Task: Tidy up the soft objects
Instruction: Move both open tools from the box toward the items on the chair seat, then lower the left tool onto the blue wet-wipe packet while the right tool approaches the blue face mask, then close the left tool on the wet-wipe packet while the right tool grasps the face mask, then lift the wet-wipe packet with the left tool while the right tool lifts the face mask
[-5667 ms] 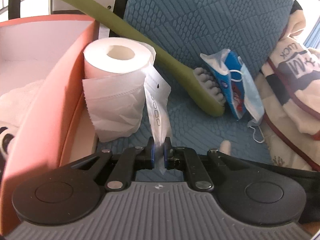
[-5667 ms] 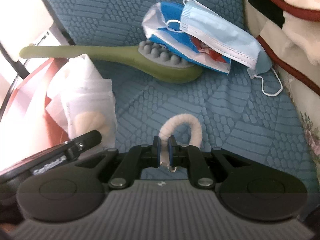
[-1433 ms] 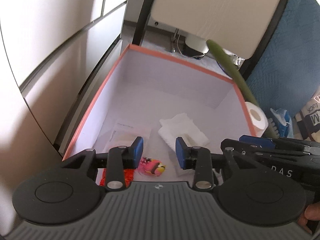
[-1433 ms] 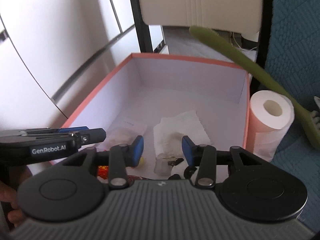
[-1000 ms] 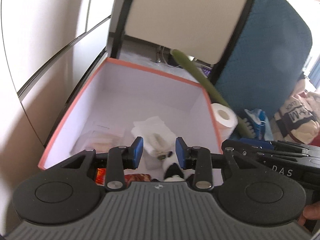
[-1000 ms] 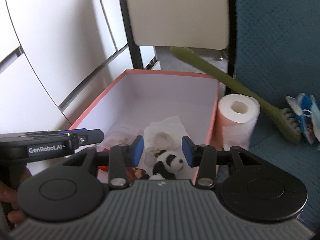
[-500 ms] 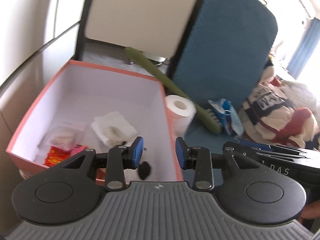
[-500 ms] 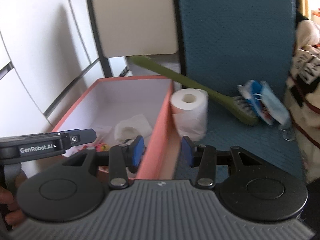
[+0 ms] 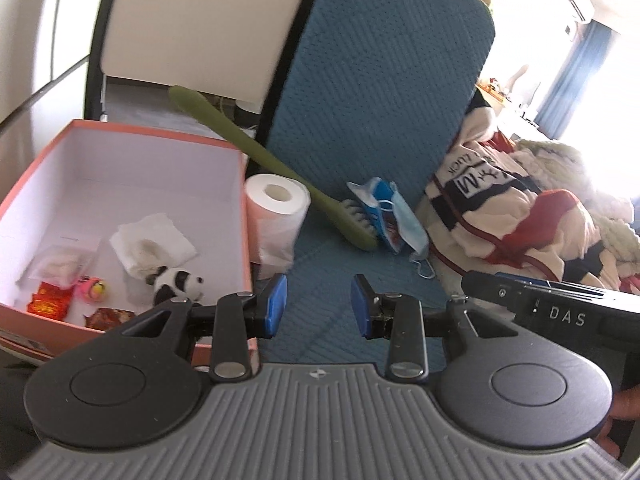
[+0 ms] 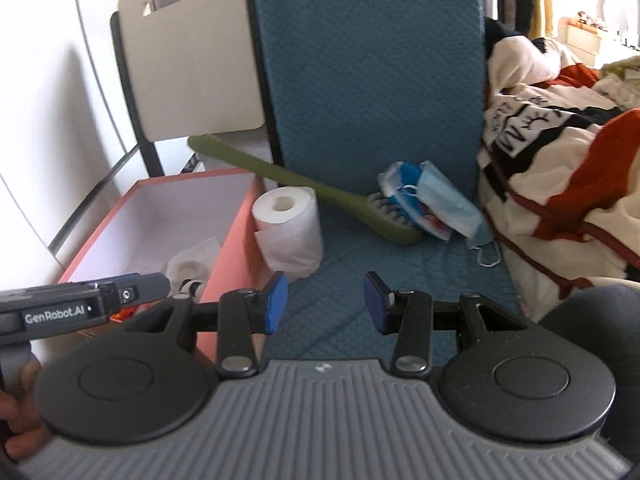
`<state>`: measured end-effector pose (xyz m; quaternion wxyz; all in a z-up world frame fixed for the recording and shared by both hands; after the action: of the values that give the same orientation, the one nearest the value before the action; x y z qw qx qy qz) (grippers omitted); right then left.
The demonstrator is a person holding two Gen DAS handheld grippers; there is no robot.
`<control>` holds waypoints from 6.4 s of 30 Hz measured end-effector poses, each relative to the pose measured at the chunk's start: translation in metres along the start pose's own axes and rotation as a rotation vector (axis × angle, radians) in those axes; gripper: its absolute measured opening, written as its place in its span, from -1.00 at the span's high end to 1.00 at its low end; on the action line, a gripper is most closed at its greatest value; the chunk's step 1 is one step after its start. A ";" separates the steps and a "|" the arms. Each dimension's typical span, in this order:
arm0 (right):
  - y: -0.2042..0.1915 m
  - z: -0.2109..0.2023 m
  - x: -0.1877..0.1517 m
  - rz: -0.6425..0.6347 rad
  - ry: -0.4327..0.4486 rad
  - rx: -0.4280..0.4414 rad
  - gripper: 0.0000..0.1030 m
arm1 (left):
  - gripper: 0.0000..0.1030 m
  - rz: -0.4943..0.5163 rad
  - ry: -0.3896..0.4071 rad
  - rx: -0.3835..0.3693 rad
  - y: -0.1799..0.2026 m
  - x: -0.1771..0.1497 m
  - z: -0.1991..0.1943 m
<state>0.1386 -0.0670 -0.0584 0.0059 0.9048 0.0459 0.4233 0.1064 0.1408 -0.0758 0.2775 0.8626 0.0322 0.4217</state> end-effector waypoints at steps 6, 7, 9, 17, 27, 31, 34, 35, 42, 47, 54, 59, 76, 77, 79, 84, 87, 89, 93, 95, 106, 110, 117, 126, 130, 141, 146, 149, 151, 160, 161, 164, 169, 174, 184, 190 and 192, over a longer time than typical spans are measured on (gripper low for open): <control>0.018 -0.004 0.001 0.019 0.014 -0.022 0.12 | 0.21 0.015 -0.003 -0.028 0.023 -0.001 0.008; 0.021 -0.005 0.001 0.022 0.019 -0.022 0.12 | 0.21 0.018 -0.005 -0.028 0.026 -0.001 0.010; 0.026 -0.005 0.001 0.031 0.027 -0.026 0.12 | 0.21 0.024 -0.008 -0.030 0.030 0.000 0.013; 0.053 0.003 -0.003 0.041 0.028 -0.040 0.12 | 0.21 0.006 -0.009 -0.040 0.046 -0.001 0.031; 0.102 0.037 -0.020 0.036 0.022 -0.095 0.12 | 0.21 -0.007 -0.047 -0.023 0.060 -0.016 0.082; 0.117 0.047 -0.027 0.033 0.017 -0.107 0.12 | 0.21 0.005 -0.063 -0.016 0.063 -0.020 0.104; 0.124 0.054 -0.032 0.025 0.016 -0.110 0.12 | 0.21 0.001 -0.065 -0.016 0.062 -0.021 0.118; 0.126 0.057 -0.033 0.025 0.016 -0.110 0.12 | 0.21 -0.009 -0.066 -0.016 0.061 -0.020 0.122; 0.128 0.076 -0.018 0.051 0.024 -0.071 0.12 | 0.21 -0.092 -0.041 -0.032 0.047 -0.011 0.155; 0.122 0.100 0.004 0.031 0.047 -0.064 0.12 | 0.21 -0.097 -0.044 -0.025 0.038 -0.006 0.184; 0.113 0.145 0.034 0.010 0.047 -0.034 0.12 | 0.21 -0.129 -0.029 -0.030 0.027 0.002 0.227; 0.104 0.173 0.052 -0.011 0.069 0.006 0.12 | 0.22 -0.160 -0.029 -0.056 0.020 0.009 0.255; 0.107 0.279 0.085 -0.016 -0.135 0.011 0.12 | 0.22 -0.210 -0.022 -0.046 0.005 0.024 0.335; 0.109 0.284 0.086 -0.008 -0.148 0.016 0.12 | 0.22 -0.218 -0.021 -0.046 0.003 0.025 0.338; 0.111 0.295 0.088 0.004 -0.173 0.023 0.12 | 0.22 -0.234 -0.018 -0.048 0.001 0.026 0.344; 0.103 0.312 0.091 -0.042 -0.193 0.031 0.12 | 0.22 -0.256 -0.040 -0.049 -0.002 0.026 0.359; 0.104 0.322 0.093 -0.032 -0.210 0.031 0.12 | 0.21 -0.266 -0.048 -0.060 -0.003 0.024 0.367; 0.108 0.329 0.094 -0.006 -0.224 0.035 0.05 | 0.21 -0.271 -0.046 -0.056 -0.004 0.022 0.371; 0.113 0.340 0.093 0.036 -0.260 0.051 0.05 | 0.21 -0.334 -0.027 -0.032 -0.012 0.017 0.379; 0.112 0.345 0.091 0.044 -0.276 0.060 0.04 | 0.21 -0.369 -0.016 -0.061 -0.012 0.016 0.383; 0.111 0.361 0.087 0.077 -0.327 0.085 -0.13 | 0.21 -0.461 0.027 -0.093 -0.005 0.007 0.411; 0.110 0.369 0.081 0.091 -0.370 0.088 -0.13 | 0.21 -0.518 0.051 -0.078 -0.008 0.005 0.422; 0.108 0.378 0.072 0.080 -0.402 0.084 -0.09 | 0.44 -0.511 0.049 -0.084 -0.007 -0.001 0.431; 0.105 0.381 0.061 0.072 -0.417 0.092 0.70 | 0.89 -0.455 0.037 -0.065 0.001 0.011 0.428; 0.107 0.366 0.063 0.083 -0.392 0.093 0.76 | 0.95 -0.429 0.036 -0.071 0.005 0.018 0.418; 0.128 0.323 0.064 0.179 -0.319 0.129 0.81 | 0.99 -0.385 0.054 -0.064 0.005 0.024 0.387; 0.137 0.307 0.060 0.193 -0.299 0.110 0.81 | 0.97 -0.457 0.046 -0.068 -0.003 0.022 0.391; 0.131 0.309 0.064 0.184 -0.276 0.110 0.81 | 0.87 -0.507 0.039 -0.088 -0.006 0.019 0.400; 0.130 0.311 0.065 0.190 -0.273 0.119 0.80 | 0.57 -0.521 0.030 -0.084 -0.005 0.018 0.407; 0.146 0.313 0.077 0.233 -0.278 0.144 0.80 | 0.06 -0.525 0.031 -0.040 0.005 0.013 0.434; 0.147 0.313 0.077 0.231 -0.277 0.148 0.80 | 0.06 -0.538 0.036 -0.037 0.004 0.012 0.437; 0.151 0.311 0.078 0.238 -0.279 0.149 0.80 | 0.06 -0.573 0.062 -0.037 0.000 0.007 0.440; 0.158 0.312 0.080 0.268 -0.278 0.135 0.81 | 0.09 -0.600 0.120 -0.025 -0.002 -0.002 0.435; 0.165 0.308 0.082 0.271 -0.274 0.130 0.81 | 0.09 -0.639 0.169 -0.029 -0.001 -0.013 0.436; 0.159 0.311 0.078 0.270 -0.280 0.131 0.81 | 0.89 -0.588 0.115 -0.039 0.015 -0.016 0.441; 0.157 0.310 0.078 0.270 -0.279 0.126 0.80 | 0.90 -0.484 0.097 -0.048 0.032 -0.005 0.425; 0.157 0.310 0.077 0.269 -0.278 0.124 0.80 | 0.90 -0.468 0.085 -0.056 0.035 -0.004 0.413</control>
<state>0.4373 -0.2078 -0.1903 -0.1001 0.9512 -0.0507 0.2876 0.4056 -0.0762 -0.2639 0.3898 0.8051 0.2314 0.3826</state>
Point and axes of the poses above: each gripper's, at about its wrist camera, not at the fingertips, and z roughly the way its jaws point, y to its right, x to its top, the point moved 6 cm from there along z, roughly the way its jaws point, and after that the axes turned 15 degrees about -x, right-handed, at the moved point
